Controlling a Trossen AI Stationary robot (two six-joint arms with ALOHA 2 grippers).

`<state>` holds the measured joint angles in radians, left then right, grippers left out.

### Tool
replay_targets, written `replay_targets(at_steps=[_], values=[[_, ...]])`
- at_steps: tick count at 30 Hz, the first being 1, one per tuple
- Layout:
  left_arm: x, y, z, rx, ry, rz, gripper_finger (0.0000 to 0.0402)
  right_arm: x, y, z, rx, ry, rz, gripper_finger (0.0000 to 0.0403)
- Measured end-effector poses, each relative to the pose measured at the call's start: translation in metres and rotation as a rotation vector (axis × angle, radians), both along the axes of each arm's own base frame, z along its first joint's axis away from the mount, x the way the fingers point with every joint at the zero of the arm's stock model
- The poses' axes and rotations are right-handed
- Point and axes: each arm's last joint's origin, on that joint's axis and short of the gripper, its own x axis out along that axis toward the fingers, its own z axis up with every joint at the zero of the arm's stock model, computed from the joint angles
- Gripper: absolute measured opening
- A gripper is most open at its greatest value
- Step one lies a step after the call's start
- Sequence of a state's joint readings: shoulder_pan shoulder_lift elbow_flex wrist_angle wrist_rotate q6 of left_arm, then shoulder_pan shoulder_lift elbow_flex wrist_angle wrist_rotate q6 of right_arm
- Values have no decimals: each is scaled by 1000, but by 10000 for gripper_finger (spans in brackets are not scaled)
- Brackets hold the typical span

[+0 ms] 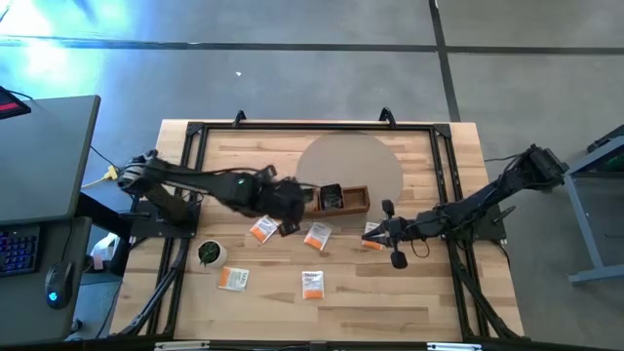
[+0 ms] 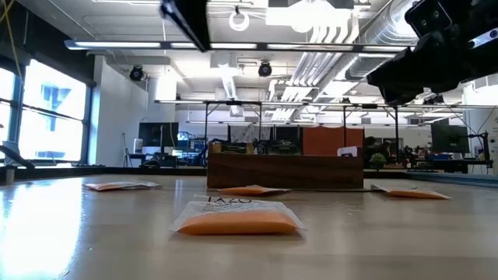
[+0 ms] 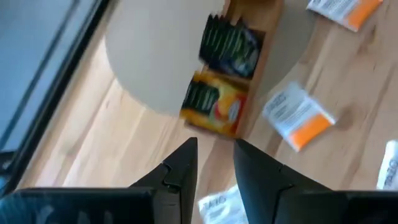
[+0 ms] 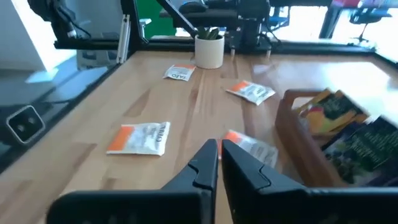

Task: Pick & Place Tea
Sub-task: Put the white tea bag into the right section of the wooden organizer

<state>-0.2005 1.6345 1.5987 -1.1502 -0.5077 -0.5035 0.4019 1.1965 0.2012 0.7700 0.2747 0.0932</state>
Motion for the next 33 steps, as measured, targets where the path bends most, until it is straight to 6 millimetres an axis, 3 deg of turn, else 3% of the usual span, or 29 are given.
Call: replay_targets(at_steps=[7, 13, 18, 28, 33], values=[[-43, -35, 11, 124, -6, 76, 101, 11, 9, -12, 37, 73, 6, 76], [-63, -53, 12, 181, -31, 136, 101, 53, 27, -17, -9, 135, -20, 120], [-68, -54, 11, 199, -9, 169, 101, 79, 37, -24, -67, 423, 4, 130], [-68, -53, 10, 203, -4, 171, 101, 85, 18, 15, -234, 961, -125, 129], [-69, -53, 2, 217, 18, 178, 101, 75, -4, 5, -127, 1131, -193, 129]])
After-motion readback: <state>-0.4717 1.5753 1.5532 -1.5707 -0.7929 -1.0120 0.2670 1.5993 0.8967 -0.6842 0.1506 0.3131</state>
